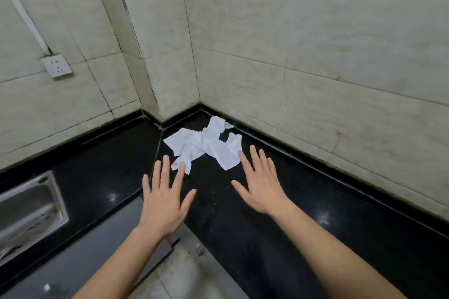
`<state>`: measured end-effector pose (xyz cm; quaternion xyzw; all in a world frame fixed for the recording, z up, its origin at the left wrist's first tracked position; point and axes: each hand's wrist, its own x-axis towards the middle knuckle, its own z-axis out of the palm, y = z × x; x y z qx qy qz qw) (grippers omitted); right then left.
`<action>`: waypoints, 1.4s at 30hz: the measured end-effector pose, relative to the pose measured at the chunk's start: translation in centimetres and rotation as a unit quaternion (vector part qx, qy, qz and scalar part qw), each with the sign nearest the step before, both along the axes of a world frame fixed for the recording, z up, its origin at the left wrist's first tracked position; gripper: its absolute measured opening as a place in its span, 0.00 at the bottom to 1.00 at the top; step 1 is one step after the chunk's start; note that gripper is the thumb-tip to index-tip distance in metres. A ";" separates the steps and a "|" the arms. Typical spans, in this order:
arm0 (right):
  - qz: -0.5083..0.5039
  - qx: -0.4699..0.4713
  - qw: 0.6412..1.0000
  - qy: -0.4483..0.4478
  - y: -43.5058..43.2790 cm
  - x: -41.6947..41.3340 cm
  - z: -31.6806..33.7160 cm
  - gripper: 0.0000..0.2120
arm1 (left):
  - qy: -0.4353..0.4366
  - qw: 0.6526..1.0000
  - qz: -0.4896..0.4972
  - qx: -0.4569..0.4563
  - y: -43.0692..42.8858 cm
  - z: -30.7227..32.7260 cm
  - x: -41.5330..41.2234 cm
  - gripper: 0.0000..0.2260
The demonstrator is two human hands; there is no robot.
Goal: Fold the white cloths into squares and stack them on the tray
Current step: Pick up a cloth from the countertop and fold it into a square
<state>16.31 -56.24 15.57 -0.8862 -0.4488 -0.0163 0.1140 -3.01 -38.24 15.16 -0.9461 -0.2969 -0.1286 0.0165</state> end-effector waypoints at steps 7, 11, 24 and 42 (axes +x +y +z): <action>-0.008 0.001 1.000 0.028 6.3 6.2 -0.4 0.37 | 0.007 1.000 0.007 -0.021 6.4 -0.8 5.4 0.34; -0.020 -0.020 0.999 0.044 9.2 8.5 -2.3 0.37 | 0.032 0.998 -0.003 -0.052 10.0 -3.5 7.9 0.35; -0.137 -0.150 0.967 0.154 21.9 10.9 -14.3 0.35 | 0.164 0.956 -0.184 -0.160 23.3 -15.9 14.5 0.34; -0.186 -0.142 0.944 0.232 19.0 7.1 -19.0 0.05 | 0.166 0.894 -0.415 -0.043 24.7 -21.0 23.8 0.28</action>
